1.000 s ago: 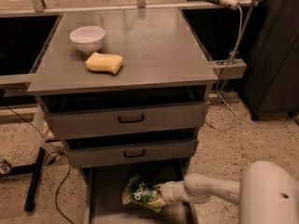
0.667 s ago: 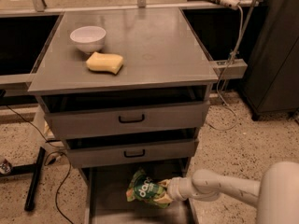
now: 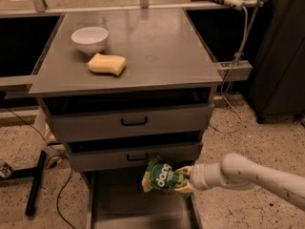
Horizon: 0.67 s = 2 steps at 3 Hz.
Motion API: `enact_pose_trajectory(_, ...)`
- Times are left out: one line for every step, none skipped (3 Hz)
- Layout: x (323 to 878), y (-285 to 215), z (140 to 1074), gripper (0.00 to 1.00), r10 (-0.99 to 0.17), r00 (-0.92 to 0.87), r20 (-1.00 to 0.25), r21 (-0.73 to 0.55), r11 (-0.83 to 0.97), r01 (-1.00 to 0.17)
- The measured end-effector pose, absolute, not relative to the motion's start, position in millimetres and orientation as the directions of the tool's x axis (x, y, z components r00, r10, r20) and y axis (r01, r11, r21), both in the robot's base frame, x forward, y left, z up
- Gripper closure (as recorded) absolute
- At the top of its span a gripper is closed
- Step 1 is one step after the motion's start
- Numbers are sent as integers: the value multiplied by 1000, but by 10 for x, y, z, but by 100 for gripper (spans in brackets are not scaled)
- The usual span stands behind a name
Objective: Pick green rice chip bag from bottom drawer and place on counter
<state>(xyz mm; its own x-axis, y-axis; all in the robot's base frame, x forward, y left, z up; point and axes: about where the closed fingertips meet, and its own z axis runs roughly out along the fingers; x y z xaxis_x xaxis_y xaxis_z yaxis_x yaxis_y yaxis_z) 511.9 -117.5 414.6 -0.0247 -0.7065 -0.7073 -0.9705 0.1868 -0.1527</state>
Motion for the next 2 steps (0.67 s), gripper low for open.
enact_pose_trajectory(5169, -1453, 4997, 100, -726, 17, -688, -200, 168, -965)
enact_pose_trajectory(5169, -1453, 4998, 100, -726, 17, -688, -200, 167, -965)
